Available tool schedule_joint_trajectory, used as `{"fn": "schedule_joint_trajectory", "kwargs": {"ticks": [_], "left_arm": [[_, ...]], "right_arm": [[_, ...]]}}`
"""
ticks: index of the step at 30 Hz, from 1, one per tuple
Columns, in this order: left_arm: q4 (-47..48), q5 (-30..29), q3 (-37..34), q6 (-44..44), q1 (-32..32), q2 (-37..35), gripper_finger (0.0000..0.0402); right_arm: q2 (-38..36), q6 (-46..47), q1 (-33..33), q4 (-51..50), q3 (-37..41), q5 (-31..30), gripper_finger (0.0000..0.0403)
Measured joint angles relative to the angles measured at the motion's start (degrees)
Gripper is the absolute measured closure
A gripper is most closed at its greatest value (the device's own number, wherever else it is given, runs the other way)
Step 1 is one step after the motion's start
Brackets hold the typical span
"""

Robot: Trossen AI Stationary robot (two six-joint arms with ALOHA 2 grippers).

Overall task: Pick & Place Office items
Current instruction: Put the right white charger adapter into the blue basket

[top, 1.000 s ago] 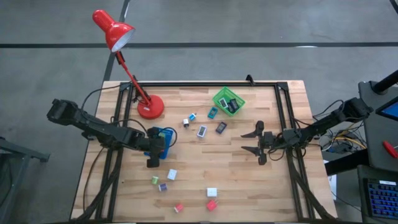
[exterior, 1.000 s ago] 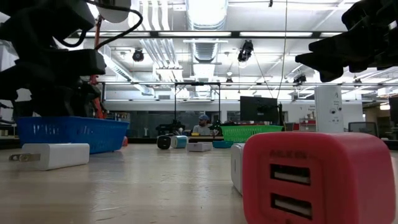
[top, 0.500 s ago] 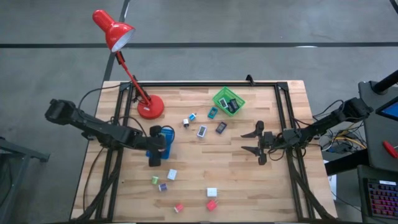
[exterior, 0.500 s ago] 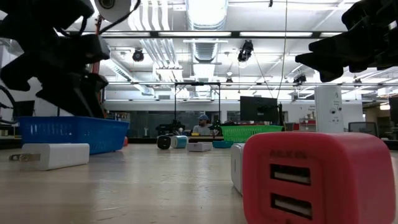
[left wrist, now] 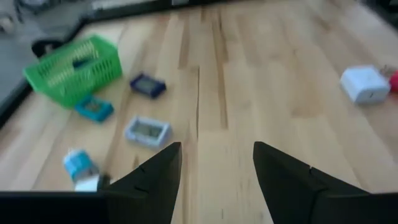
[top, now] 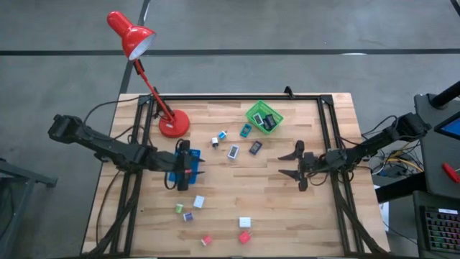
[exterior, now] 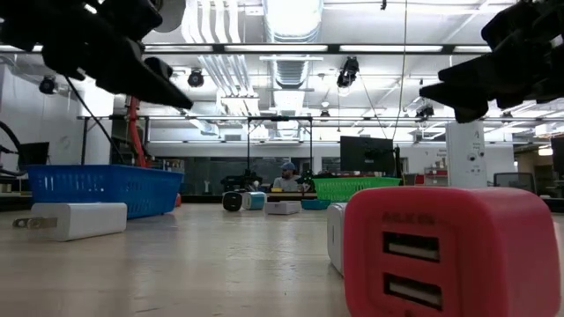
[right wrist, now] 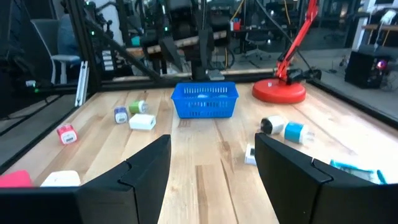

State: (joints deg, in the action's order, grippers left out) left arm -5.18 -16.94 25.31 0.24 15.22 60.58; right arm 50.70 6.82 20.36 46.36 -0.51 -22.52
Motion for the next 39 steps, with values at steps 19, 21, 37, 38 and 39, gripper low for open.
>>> {"fn": "schedule_joint_trajectory", "kwargs": {"ticks": [19,21,37,38,39], "left_arm": [[-30.7,5.5,-13.3,4.5,0.4,0.0,0.02],[-30.8,5.5,-13.3,4.5,0.4,0.0,0.0201],[-30.8,5.7,-13.4,5.4,0.4,0.0,0.0202],[-30.8,5.7,-13.4,5.4,0.4,0.0,0.0202],[-30.8,5.7,-13.4,5.4,0.4,0.0,0.0202]], "right_arm": [[5.1,1.1,0.0,-2.5,-5.1,0.3,0.0179],[8.4,0.8,0.1,-3.3,-7.7,0.4,0.0179],[36.5,5.4,4.1,-12.2,-28.9,2.1,0.0179],[37.7,5.9,4.8,-12.9,-30.0,2.0,0.0179],[38.9,6.4,5.5,-13.2,-31.1,2.0,0.0179]]}}
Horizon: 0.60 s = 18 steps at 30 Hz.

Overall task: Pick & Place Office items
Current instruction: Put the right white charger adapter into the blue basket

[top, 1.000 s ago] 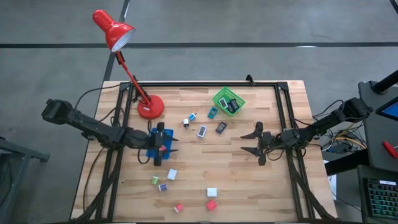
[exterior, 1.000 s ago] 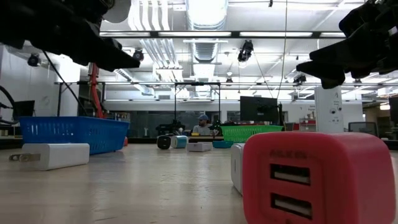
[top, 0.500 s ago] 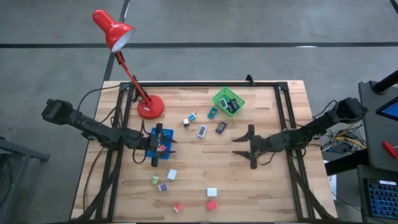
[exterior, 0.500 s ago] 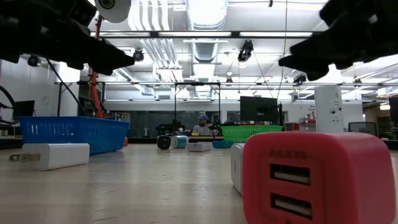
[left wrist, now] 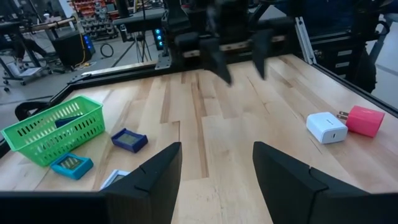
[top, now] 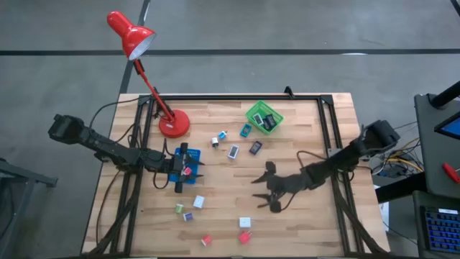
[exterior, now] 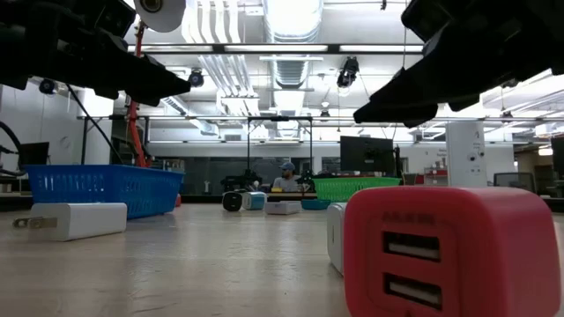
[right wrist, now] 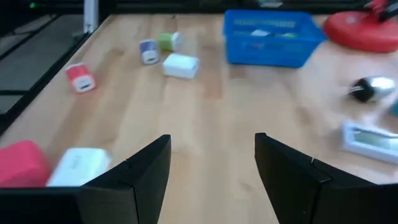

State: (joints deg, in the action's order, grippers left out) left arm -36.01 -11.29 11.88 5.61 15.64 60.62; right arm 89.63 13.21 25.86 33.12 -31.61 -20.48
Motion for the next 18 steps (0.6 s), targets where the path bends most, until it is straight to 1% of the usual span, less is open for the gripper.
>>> {"fn": "schedule_joint_trajectory", "kwargs": {"ticks": [8,11,16,18], "left_arm": [[0.0,0.0,-0.4,0.0,0.0,0.0,0.0202],[0.0,0.2,-0.7,-0.1,0.0,0.0,0.0202],[0.0,0.2,-0.9,-0.7,0.1,0.0,0.0202],[0.0,0.2,-0.9,-0.9,0.1,0.0,0.0202]], "right_arm": [[6.4,4.0,4.9,-0.6,-5.6,0.0,0.0179],[7.7,6.2,6.0,-4.6,-7.7,0.0,0.0179],[9.2,7.3,7.8,-11.1,-11.4,0.2,0.0179],[9.4,9.8,8.3,-13.7,-12.9,1.2,0.0179]]}}
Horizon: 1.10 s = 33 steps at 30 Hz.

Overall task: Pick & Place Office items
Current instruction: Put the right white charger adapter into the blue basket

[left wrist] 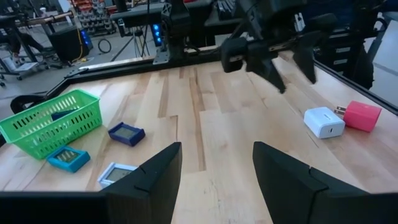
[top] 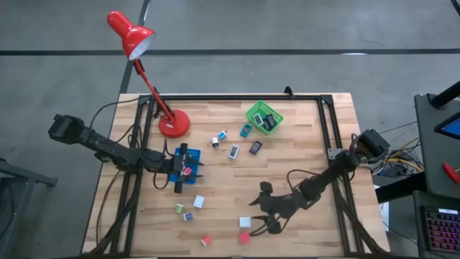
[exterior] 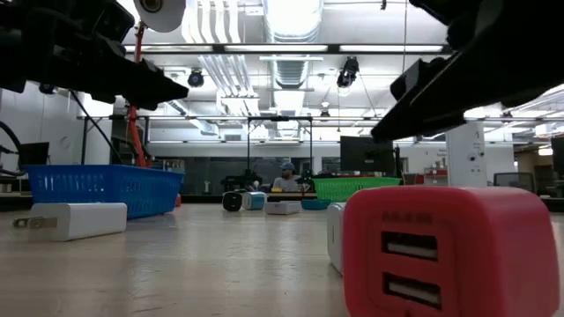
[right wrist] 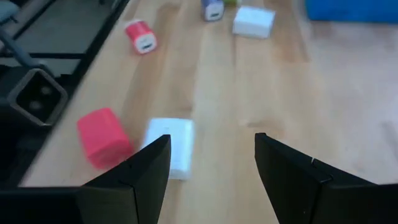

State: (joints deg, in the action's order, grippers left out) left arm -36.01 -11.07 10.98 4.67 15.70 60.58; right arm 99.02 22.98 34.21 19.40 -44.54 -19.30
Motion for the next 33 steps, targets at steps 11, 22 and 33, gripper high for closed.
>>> {"fn": "schedule_joint_trajectory", "kwargs": {"ticks": [11,22,33], "left_arm": [[0.0,0.7,-0.1,-0.1,0.1,0.0,0.0202],[0.0,0.8,-0.1,0.1,0.1,0.0,0.0202],[-0.3,1.1,-0.1,0.3,0.1,0.0,0.0202]], "right_arm": [[-0.1,8.1,0.8,-14.7,-7.1,1.2,0.0169],[4.7,10.3,0.7,-21.2,-14.5,6.3,0.0104],[15.1,10.1,0.7,-34.6,-26.4,8.0,0.0078]]}}
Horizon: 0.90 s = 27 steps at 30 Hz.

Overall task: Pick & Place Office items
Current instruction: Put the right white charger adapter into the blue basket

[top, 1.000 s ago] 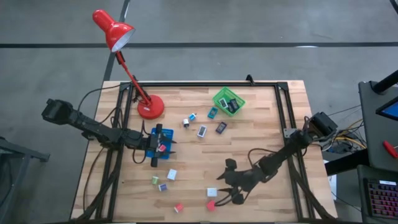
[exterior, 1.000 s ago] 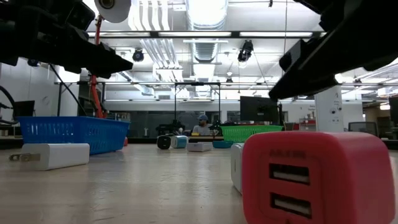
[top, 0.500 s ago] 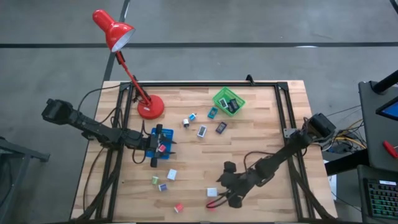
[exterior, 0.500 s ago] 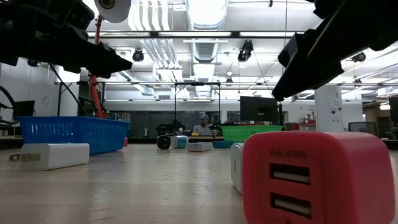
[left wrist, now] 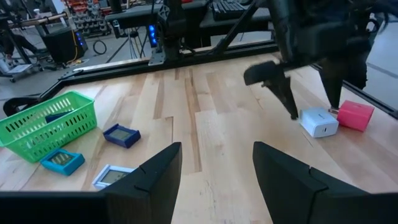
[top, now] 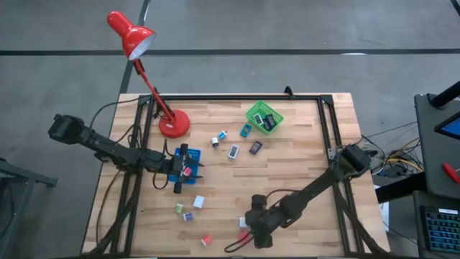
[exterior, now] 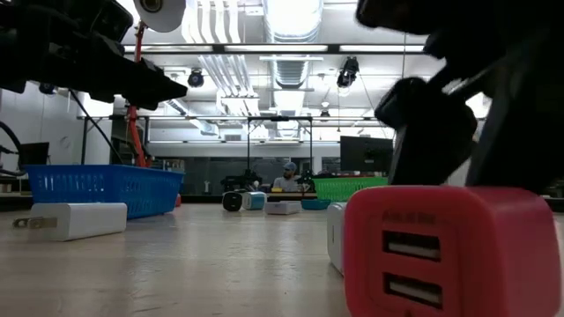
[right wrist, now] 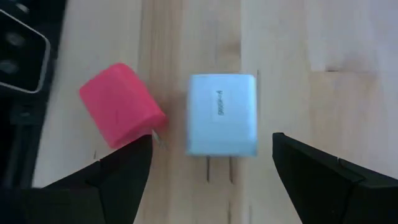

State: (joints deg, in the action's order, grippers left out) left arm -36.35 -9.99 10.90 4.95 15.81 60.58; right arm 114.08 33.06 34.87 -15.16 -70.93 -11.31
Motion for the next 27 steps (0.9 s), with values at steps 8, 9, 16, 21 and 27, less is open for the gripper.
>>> {"fn": "schedule_joint_trajectory", "kwargs": {"ticks": [8,9,16,21,27], "left_arm": [[-0.1,0.2,0.0,0.0,0.1,0.0,0.0202],[-0.1,0.2,0.0,0.0,0.1,0.0,0.0202],[-0.1,0.2,0.0,0.0,0.1,0.0,0.0202],[-0.1,0.2,0.0,-0.2,0.1,0.0,0.0202],[-0.1,0.4,0.0,-0.2,0.1,0.0,0.0202]], "right_arm": [[5.1,-0.7,0.0,-4.1,-5.3,1.1,0.0078],[5.4,-0.8,0.0,-4.2,-5.6,1.1,0.0078],[5.3,-0.9,0.0,-4.3,-5.9,1.1,0.0082],[5.3,-0.9,0.0,-4.3,-5.8,1.1,0.0091],[5.2,-0.9,0.0,-4.2,-5.7,0.9,0.0099]]}}
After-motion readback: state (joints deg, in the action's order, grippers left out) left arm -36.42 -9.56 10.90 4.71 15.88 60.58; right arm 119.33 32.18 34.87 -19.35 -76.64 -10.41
